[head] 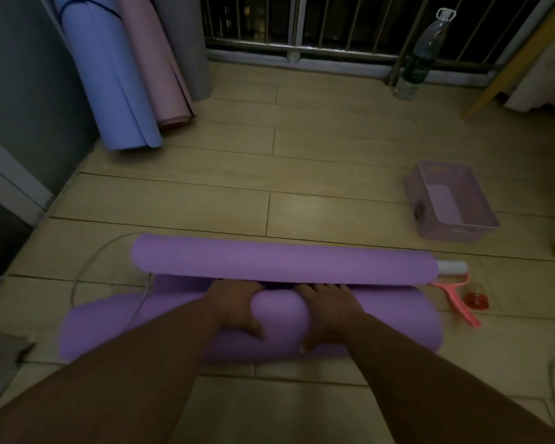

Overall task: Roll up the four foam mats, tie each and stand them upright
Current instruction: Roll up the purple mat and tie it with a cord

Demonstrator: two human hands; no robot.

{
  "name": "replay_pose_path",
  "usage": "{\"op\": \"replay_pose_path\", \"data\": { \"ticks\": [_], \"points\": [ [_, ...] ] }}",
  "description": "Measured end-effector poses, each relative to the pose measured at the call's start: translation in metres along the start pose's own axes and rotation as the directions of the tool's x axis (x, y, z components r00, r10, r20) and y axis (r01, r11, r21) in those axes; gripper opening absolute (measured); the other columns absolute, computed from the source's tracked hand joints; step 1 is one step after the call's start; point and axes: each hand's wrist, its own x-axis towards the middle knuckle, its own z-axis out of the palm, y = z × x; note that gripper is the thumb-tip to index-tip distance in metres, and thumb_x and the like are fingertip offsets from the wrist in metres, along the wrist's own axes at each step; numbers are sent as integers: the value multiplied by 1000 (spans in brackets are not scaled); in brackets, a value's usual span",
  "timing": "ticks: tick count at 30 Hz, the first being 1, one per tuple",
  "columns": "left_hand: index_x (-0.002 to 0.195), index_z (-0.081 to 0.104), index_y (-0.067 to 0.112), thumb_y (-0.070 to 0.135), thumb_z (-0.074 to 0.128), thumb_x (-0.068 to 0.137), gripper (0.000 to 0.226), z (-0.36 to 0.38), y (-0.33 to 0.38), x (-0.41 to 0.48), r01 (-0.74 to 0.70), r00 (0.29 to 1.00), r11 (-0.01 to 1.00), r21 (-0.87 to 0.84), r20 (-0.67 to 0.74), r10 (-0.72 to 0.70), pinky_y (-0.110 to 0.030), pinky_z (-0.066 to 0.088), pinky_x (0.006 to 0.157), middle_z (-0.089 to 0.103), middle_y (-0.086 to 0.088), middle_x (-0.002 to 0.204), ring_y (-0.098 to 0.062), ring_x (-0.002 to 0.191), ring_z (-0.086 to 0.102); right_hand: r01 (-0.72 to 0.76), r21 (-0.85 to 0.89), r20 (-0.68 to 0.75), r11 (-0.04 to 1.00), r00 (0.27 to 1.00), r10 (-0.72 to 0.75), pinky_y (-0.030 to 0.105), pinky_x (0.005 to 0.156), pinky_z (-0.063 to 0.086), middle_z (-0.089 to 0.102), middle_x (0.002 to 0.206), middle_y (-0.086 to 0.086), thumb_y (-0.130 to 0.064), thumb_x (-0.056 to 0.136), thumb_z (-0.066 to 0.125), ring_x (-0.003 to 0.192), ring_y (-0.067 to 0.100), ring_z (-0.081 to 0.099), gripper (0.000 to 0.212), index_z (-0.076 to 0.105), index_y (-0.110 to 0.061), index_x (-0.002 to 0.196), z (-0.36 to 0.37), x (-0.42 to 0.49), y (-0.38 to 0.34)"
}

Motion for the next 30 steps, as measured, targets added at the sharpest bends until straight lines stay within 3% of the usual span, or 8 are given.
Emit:
{"op": "replay_pose_path", "data": {
  "ticks": [5, 7, 11, 14, 18, 24, 27, 30],
  "points": [
    [149, 27, 37, 90, 48, 47, 117, 19, -3, -17, 38, 988, 988, 151, -151, -14, -41, 19, 112, 31, 1, 152, -23, 138, 29, -64, 96, 2, 993, 998, 64, 36, 106, 33, 53, 141, -2, -60, 53, 83, 128, 23, 49, 105, 36, -40, 145, -11, 11, -2],
    [153, 18, 31, 93, 40, 40, 131, 24, -6, -23, 16, 994, 982, 188, -112, 5, -44, 15, 115, 26, -3, 155, -25, 141, 26, -62, 135, 33, 989, 998, 58, 35, 108, 35, 52, 143, -5, -63, 52, 83, 129, 21, 49, 105, 38, -41, 145, -17, 11, -1],
    [146, 30, 30, 76, 71, 51, 113, 18, -1, -14, 36, 997, 978, 206, -73, -22, -38, 36, 103, 51, -2, 139, -24, 124, 50, -58, 133, -56, 989, 996, 66, 35, 109, 35, 48, 147, 1, -69, 57, 77, 131, 25, 46, 105, 34, -37, 148, -2, 2, -1],
    [136, 45, 32, 73, 75, 46, 103, 2, 0, -2, 54, 996, 987, 149, -81, -42, -36, 43, 100, 58, 2, 133, -22, 119, 55, -38, 46, -133, 998, 990, 44, 38, 108, 28, 42, 150, 4, -76, 58, 71, 133, 26, 41, 112, 26, -31, 150, 8, -5, 2],
    [136, 49, 35, 71, 79, 48, 100, -6, -7, 2, 64, 994, 998, 6, 84, -64, -36, 42, 103, 55, 7, 137, -18, 123, 52, -27, -26, -51, 999, 998, 25, 38, 106, 31, 47, 144, 5, -72, 51, 78, 129, 26, 45, 115, 32, -28, 147, 0, -1, -2],
    [152, 15, 37, 76, 72, 53, 120, 7, 5, -16, -2, 1000, 982, 188, -19, 5, -42, 30, 109, 33, 2, 152, -24, 135, 37, -125, 187, 55, 974, 992, 116, 32, 98, 47, 62, 129, 2, -65, 46, 85, 117, 24, 59, 96, 56, -27, 130, -16, 20, -3],
    [146, 26, 35, 71, 76, 53, 111, 12, 13, -15, 21, 1000, 980, 200, -23, -17, -38, 35, 103, 46, 0, 142, -24, 125, 47, -121, 279, 141, 953, 986, 83, 31, 99, 46, 60, 135, 2, -60, 52, 87, 119, 23, 58, 96, 54, -25, 135, -14, 18, -2],
    [136, 42, 34, 69, 78, 51, 99, 3, 13, -7, 44, 999, 981, 189, -29, -39, -36, 38, 99, 56, 2, 134, -23, 120, 53, -65, 301, 4, 951, 998, 67, 30, 103, 43, 53, 143, 2, -60, 58, 83, 127, 24, 52, 98, 45, -31, 144, -4, 7, -3]
  ]
}}
